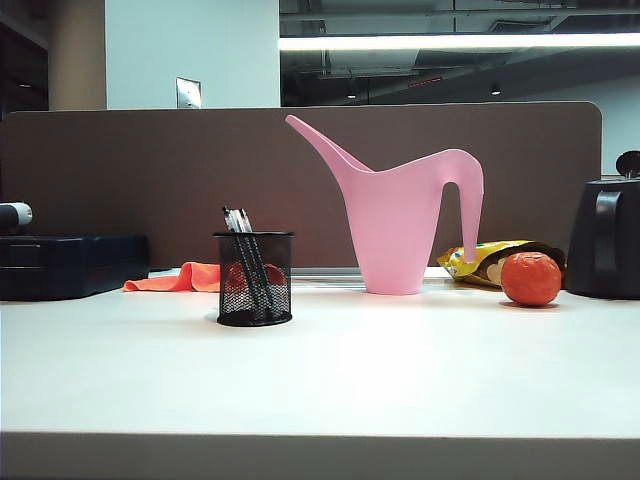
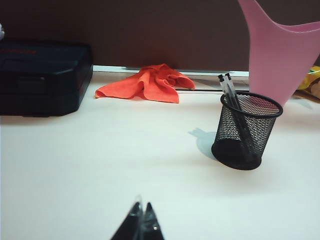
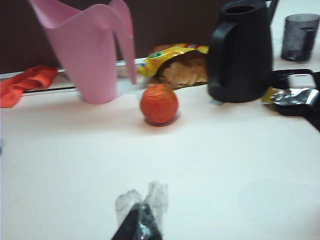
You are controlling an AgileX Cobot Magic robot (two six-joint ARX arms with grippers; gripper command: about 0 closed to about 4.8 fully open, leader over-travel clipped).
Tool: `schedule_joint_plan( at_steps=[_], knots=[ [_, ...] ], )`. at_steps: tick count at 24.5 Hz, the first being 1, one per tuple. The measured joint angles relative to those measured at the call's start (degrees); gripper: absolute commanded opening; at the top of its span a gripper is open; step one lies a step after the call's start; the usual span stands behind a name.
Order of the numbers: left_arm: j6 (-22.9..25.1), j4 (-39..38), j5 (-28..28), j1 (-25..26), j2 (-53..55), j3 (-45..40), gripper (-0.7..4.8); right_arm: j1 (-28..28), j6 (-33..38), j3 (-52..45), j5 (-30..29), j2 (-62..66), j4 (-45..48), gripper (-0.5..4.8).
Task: Pick up a few water-based pens and put them in the pen basket.
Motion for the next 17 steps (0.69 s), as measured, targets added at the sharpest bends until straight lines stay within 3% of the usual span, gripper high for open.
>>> schedule_joint_plan(
  at_steps=[9, 17],
  knots=[
    [0.0, 0.0, -1.2, 0.0, 0.0, 0.0, -0.04, 0.0, -0.7, -7.3, 4.2, 0.0, 7.9, -0.06],
    [0.0, -0.3, -1.3, 0.0, 0.0, 0.0, -0.04, 0.0, -6.0, -9.5, 7.5, 0.0, 8.3, -0.06]
  ],
)
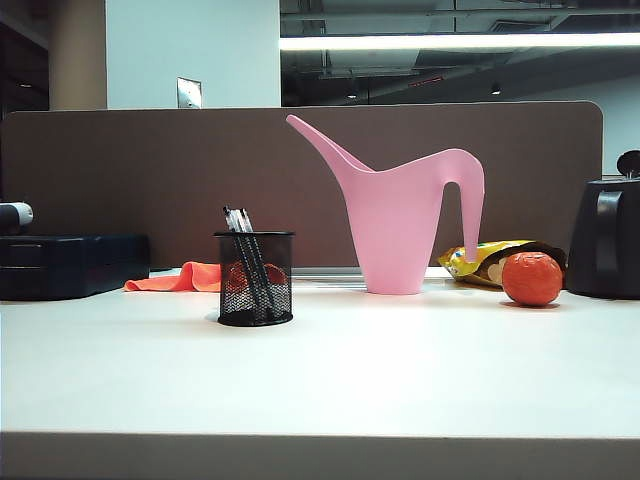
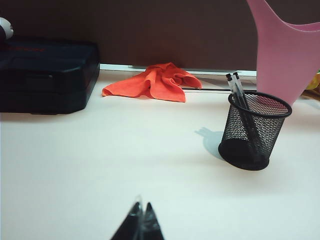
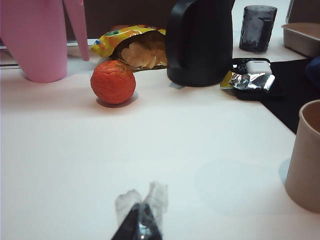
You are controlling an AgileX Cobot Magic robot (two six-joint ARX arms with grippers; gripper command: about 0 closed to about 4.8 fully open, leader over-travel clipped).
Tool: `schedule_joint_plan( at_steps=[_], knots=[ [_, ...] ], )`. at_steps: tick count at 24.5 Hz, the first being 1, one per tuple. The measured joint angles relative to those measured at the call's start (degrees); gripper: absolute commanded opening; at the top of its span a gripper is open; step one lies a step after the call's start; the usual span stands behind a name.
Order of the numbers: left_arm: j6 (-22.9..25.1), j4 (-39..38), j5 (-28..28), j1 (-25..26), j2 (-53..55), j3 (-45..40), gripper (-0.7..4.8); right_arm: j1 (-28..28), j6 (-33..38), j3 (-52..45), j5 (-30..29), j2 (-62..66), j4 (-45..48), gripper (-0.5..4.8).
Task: Pick up a few water-based pens and put them in the pen basket.
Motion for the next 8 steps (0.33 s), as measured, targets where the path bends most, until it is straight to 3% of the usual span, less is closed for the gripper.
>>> schedule_joint_plan(
  at_steps=[8],
  knots=[
    [0.0, 0.0, 0.0, 0.0, 0.0, 0.0, -0.04, 0.0, -0.7, 0.0, 0.0, 0.0, -0.3, -0.06]
  ],
)
